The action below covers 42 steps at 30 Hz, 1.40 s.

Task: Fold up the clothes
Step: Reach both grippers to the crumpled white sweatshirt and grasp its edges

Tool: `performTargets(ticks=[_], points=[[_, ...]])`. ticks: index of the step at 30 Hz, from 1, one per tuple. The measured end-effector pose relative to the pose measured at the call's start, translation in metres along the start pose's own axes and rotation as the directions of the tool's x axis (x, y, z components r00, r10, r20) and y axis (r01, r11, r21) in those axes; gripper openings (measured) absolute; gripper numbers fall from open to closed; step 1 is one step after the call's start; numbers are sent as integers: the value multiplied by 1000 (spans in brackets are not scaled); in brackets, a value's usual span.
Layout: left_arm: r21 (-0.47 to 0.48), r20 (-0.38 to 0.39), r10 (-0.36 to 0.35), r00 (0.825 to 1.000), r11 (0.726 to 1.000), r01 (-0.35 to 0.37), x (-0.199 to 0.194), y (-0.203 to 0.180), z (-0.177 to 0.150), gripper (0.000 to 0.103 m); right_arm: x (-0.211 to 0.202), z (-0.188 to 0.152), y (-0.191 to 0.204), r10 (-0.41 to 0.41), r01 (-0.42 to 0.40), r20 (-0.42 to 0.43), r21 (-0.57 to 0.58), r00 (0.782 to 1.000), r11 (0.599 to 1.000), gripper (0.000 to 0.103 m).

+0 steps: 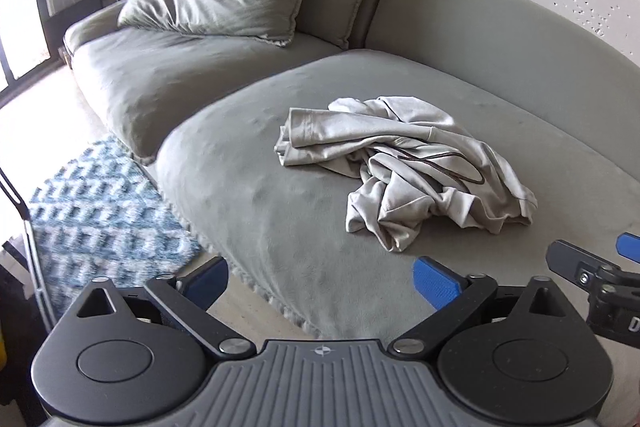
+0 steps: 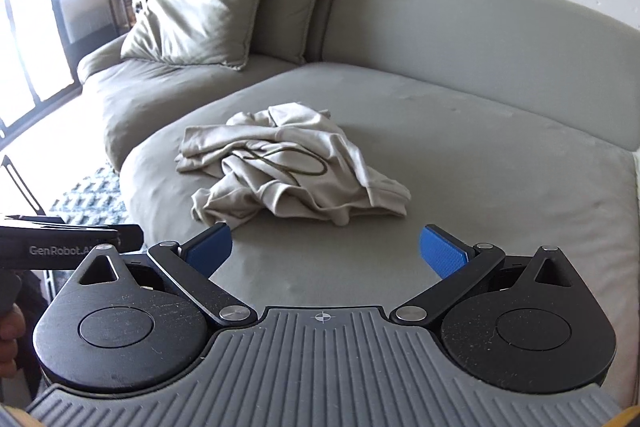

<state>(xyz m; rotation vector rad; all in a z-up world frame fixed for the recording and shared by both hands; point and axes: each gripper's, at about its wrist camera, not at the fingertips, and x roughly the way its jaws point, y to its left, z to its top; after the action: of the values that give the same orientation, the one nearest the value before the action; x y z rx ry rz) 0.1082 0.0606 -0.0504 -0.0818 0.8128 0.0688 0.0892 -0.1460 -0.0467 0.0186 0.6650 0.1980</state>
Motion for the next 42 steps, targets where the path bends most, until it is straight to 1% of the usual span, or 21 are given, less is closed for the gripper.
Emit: performTargets(ticks=[3,8,10,12,15,16,18,19,20,22,25,26,28,30,32,33,34,36,39,41,42], points=[[-54,-24,-60,998,997,59,18,7,7,85,23,6,-4,-30,30,20,-35,999,999,102],[-95,-17,-84,996,992,82,38,9,16,75,68,19,-22,-65,64,-4,-72,998,995,83],[-110,-22,-100,995,989,97,46,10,19,74,89,21,-29,-56,53,-34,-65,998,996,71],[-126,-29,-115,993,986,110,53,10,21,74,106,23,-31,-51,46,-51,-94,997,995,66],[-138,-41,-123,992,984,116,58,11,21,74,130,25,-28,-59,46,-73,-170,996,984,65],[-142,-44,-125,991,983,117,60,11,21,74,139,25,-25,-69,49,-92,-206,993,977,62],[-141,-48,-123,991,983,116,60,11,21,74,154,24,-22,-83,46,-140,-252,987,967,19],[-137,-49,-122,991,984,114,60,10,21,74,159,24,-23,-78,36,-168,-239,983,970,3],[-131,-47,-121,991,985,114,58,10,20,74,159,25,-27,-66,31,-177,-196,982,980,3],[-114,-41,-123,991,986,118,53,7,20,74,145,28,-36,-44,29,-138,-111,989,993,3],[-70,-23,-153,988,986,151,39,-7,18,74,97,35,-65,-42,42,-15,69,999,997,3],[-53,-16,-166,986,985,165,33,-12,18,74,77,37,-79,-51,46,30,145,998,988,3],[-20,-3,-192,981,981,192,22,-24,16,74,29,36,-112,-136,100,114,279,984,955,3],[15,9,-219,976,976,219,11,-35,14,74,-23,25,-152,-232,144,156,434,960,889,3],[62,11,-253,967,966,252,1,-54,9,75,-67,2,-192,-280,154,117,609,953,778,3],[81,3,-269,963,960,268,-3,-64,5,75,-84,-12,-206,-289,170,77,654,954,737,3],[101,-4,-284,959,954,283,-6,-74,2,75,-96,-26,-215,-289,198,27,666,957,719,3],[133,-31,-309,951,941,310,-11,-94,-6,76,-114,-56,-223,-272,245,-66,669,960,701,4],[139,-74,-309,948,938,316,-13,-113,-21,80,-128,-93,-221,-240,265,-131,660,962,703,7],[115,-113,-307,945,940,320,-10,-121,-34,78,-130,-107,-213,-257,314,-182,618,949,721,33],[97,-133,-312,941,940,326,-8,-125,-43,76,-131,-113,-209,-268,327,-188,602,945,728,41]])
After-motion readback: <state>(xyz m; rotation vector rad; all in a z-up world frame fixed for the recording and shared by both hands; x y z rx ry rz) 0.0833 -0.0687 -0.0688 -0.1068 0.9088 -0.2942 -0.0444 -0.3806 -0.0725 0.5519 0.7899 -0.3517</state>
